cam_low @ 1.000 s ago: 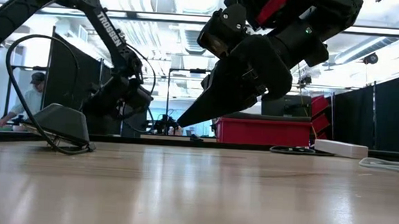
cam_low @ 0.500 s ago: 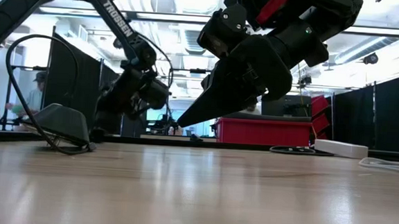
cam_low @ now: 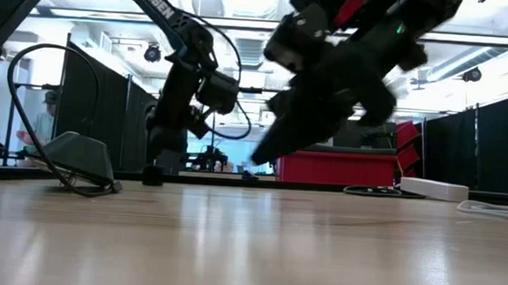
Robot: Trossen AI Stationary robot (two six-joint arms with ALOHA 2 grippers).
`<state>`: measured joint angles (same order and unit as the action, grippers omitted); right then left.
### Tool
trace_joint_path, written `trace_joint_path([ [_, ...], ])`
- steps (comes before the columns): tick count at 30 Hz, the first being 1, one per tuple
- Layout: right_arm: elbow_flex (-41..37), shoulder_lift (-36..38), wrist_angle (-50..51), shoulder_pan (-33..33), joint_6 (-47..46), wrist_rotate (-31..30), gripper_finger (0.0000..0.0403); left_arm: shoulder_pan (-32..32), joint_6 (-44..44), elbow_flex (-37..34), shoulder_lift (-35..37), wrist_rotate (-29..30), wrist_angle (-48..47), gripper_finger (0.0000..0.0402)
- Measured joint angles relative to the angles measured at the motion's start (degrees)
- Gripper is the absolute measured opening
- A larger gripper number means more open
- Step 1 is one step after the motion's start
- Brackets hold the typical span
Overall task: Insert USB
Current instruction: Move the black charger adapter to the center of the table, then insert the black charger cable into the black charger adapter
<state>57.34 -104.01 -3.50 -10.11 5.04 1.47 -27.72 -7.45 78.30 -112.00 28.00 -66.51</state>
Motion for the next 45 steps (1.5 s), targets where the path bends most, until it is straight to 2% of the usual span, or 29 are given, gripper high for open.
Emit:
trace_joint_path([
  [5,-0.02,9.69,16.57,-0.06,-2.46,-0.2,0.0003,2.5,-0.35,0.02,0.21,-5.85,0.16,0.0],
  [12,-5.74,23.09,25.18,-2.43,-9.84,-5.51,0.0003,5.81,-0.5,0.09,0.48,-8.03,2.32,0.0],
  [18,-9.53,33.1,37.85,-2.62,-21.27,-7.89,0.0003,8.52,-2.75,0.22,0.78,-11.45,4.75,0.0],
  [21,-10.17,36.22,41.31,-2.64,-24.68,-11.61,0.0003,9.74,-3.14,0.35,0.82,-12.59,6.39,0.0],
  [23,-10.27,37.48,42.84,-2.55,-25.92,-17.72,0.0003,10.5,-3.16,0.79,0.94,-14.46,8.23,0.0],
  [25,-10.27,38.35,43.32,-1.62,-27.83,-23.47,0.0003,11.21,-3.12,0.96,1.5,-17.81,11.09,0.0],
  [28,-9.73,38.95,45.19,2.4,-28.99,-25.28,0.0003,11.88,-2.48,1.16,3.17,-25.18,12.9,0.0],
  [31,-9.11,39.1,48.04,6.91,-31.81,-25.06,0.0003,12.6,-2.34,1.55,6.62,-28.91,12.35,0.0],
  [36,-8.5,39.08,53.43,14.34,-32.16,-21.41,0.0003,13.55,-2.07,0.28,14.31,-28.57,10.62,0.0],
  [40,-8.52,39.08,56.44,17.5,-31.69,-8.94,0.0003,15.22,-3.24,-2.5,22.34,-28.12,13.34,0.0],
  [43,-8.57,39.08,56.86,15.95,-32.31,-0.2,0.0003,17.88,-4.22,-8.26,28.77,-28.1,23.18,0.0],
  [45,-8.61,39.08,57.23,13.66,-32.72,2.35,0.0003,20.09,-4.92,-13.34,33.04,-28.12,32.65,0.0],
])
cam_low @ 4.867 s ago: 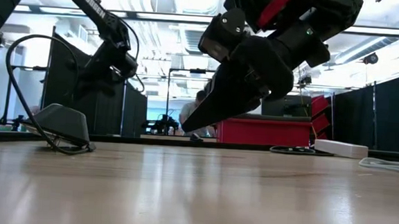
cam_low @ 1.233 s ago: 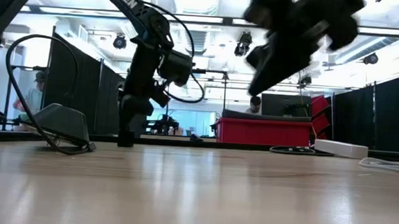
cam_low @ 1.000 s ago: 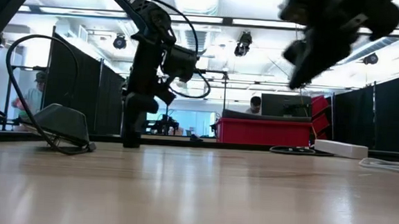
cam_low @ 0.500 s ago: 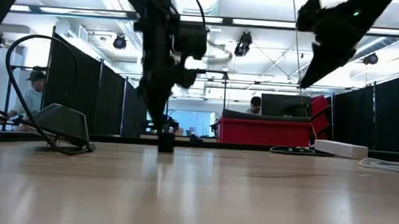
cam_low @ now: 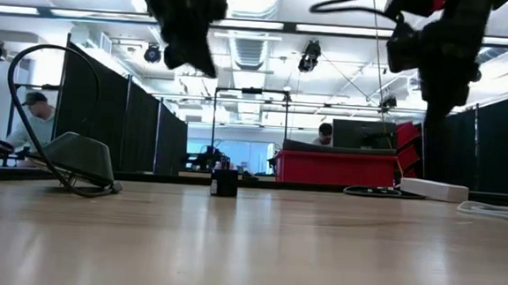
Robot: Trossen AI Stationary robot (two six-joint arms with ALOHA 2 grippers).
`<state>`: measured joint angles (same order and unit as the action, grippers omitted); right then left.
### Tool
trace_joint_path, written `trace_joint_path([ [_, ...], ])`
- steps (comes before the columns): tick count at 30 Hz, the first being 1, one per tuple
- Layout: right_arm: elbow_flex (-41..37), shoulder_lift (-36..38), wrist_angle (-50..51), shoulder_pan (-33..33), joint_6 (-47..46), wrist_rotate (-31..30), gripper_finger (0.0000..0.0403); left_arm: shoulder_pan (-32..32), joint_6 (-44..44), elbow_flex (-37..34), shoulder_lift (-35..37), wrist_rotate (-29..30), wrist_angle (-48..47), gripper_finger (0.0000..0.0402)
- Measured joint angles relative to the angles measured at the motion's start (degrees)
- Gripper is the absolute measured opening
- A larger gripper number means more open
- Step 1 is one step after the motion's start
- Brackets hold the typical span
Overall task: Insert USB
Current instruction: Insert the black charger cable into the black charger adapter
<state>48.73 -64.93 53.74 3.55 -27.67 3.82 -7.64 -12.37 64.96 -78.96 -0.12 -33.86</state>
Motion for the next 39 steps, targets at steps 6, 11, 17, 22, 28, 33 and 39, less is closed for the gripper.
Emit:
trace_joint_path([
  [6,-0.04,-0.05,-0.17,-4.74,-2.8,-0.41,0.0003,6.04,1.34,-15.56,9.55,-0.06,34.63,0.0],
  [11,0.43,-0.07,-0.23,-3.51,-3.44,-11.25,0.0003,6.5,5.66,-22.67,14.46,0.16,54.63,0.0],
  [17,0.82,-0.09,0.36,1.9,1.48,-10.53,0.0003,6.36,5.85,-25.56,17.44,1.07,54.23,0.0],
  [22,0.66,-0.09,1.13,0.38,-1.89,0.55,0.0003,6.09,9.02,-26.59,16.32,1.87,53.74,0.0],
  [28,0.66,-1.62,-0.94,5.76,2.5,-12.02,0.0003,6.03,14.96,-23.91,16.5,8.4,54.69,0.0],
  [33,0.61,-8.8,-5.44,21.61,12.39,-6.24,0.0003,6.05,17.53,-23.4,16.43,8.59,55.73,0.0],
  [39,2.19,-20.36,-15.67,36.33,21.3,-3.38,0.001,6.03,20.68,-23.4,16.46,8.61,57.92,0.0],
])
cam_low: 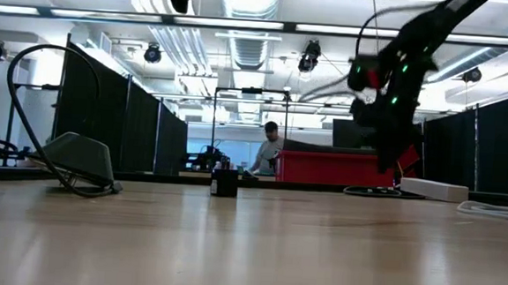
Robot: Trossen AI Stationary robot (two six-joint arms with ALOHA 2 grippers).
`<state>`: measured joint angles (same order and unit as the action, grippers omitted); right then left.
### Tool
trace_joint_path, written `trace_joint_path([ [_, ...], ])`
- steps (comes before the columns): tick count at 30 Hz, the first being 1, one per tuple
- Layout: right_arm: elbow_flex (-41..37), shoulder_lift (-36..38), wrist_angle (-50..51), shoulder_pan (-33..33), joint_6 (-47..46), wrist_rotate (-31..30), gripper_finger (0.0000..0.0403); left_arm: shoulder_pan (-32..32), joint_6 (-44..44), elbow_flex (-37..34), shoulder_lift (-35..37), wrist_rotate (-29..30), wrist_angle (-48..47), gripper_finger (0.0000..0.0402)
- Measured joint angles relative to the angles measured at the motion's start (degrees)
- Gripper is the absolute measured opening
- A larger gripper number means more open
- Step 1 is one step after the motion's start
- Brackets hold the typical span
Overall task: Insert USB
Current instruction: Insert the black charger cable into the black charger adapter
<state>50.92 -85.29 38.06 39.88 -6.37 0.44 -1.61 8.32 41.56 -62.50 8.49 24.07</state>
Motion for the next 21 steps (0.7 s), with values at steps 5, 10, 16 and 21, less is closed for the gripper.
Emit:
trace_joint_path([
  [5,6.6,-10.52,-1.75,5.86,-0.14,-0.14,0.0057,-0.11,1.17,0.0,0.0,0.0,0.14,0.0],
  [10,15.72,-17.2,0.83,6.44,9.26,1.38,0.0113,-0.11,3.21,0.0,0.0,0.0,0.14,0.0],
  [16,23.56,-19.78,6.76,5.75,43.19,0.85,0.015,-0.11,5.59,0.0,-0.07,0.02,-1.1,0.0],
  [21,23.76,-19.52,6.96,5.99,71.9,-5.9,0.015,-0.11,8.51,-0.02,-0.09,0.0,-4.63,0.0],
])
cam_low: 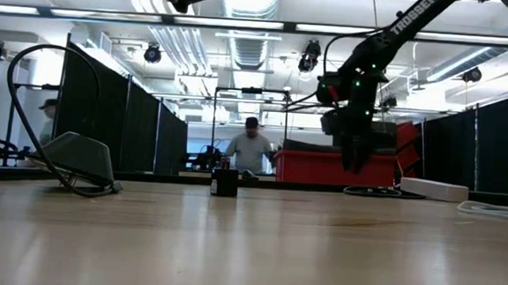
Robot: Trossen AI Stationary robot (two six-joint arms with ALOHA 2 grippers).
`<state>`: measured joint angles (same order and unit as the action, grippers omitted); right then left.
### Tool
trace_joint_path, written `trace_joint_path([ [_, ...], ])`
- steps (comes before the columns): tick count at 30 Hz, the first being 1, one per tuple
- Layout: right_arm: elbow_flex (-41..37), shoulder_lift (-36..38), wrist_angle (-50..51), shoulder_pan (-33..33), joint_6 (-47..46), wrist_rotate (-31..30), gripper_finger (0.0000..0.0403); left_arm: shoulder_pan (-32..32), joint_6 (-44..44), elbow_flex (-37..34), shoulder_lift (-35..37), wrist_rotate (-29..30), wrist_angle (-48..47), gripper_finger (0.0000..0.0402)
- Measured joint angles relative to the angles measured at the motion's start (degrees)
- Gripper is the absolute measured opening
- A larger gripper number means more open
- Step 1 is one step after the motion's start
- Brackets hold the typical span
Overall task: Insert USB
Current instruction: Insert the black charger cable into the black charger adapter
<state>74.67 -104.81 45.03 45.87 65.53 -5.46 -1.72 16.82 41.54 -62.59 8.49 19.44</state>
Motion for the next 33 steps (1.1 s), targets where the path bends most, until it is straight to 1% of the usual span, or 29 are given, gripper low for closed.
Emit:
trace_joint_path([
  [3,0.0,-0.61,-0.02,0.42,8.48,-3.13,0.0141,0.0,0.7,-0.02,0.0,0.0,-1.04,0.0],
  [6,-0.07,-2.1,0.44,0.54,10.79,-3.77,0.0131,-0.04,0.9,-0.02,0.02,0.0,-1.2,0.0],
  [11,-0.07,-5.09,0.81,0.53,11.68,-3.82,0.0117,-0.07,2.75,-0.02,0.07,0.0,-1.49,0.0],
  [15,-0.07,-7.14,0.02,0.67,15.03,-7.49,0.0109,-0.17,4.19,-0.04,0.2,0.0,-1.5,0.0],
  [17,-0.07,-8.13,-0.4,0.91,17.91,-10.01,0.0108,-0.22,5.05,-0.04,0.48,0.02,-1.5,0.0],
  [19,-0.07,-8.78,-0.97,1.17,20.45,-11.3,0.0108,-0.24,5.24,-0.04,0.75,0.02,-1.49,0.0],
  [23,-0.04,-9.37,-2.14,1.38,22.46,-11.66,0.0114,-0.28,6.75,-0.05,1.05,0.02,-1.48,0.0],
  [26,-0.04,-9.42,-2.63,1.37,26.0,-11.67,0.0113,-0.59,7.25,-0.05,1.09,0.03,-1.48,0.0],
  [30,-0.04,-9.46,-3.14,1.4,28.38,-11.58,0.0093,-1.07,8.02,-0.07,1.09,0.11,-1.48,0.0],
  [33,0.04,-10.21,-3.01,1.39,28.36,-12.05,0.0059,-1.34,8.04,-0.07,1.09,0.13,-1.48,0.0],
])
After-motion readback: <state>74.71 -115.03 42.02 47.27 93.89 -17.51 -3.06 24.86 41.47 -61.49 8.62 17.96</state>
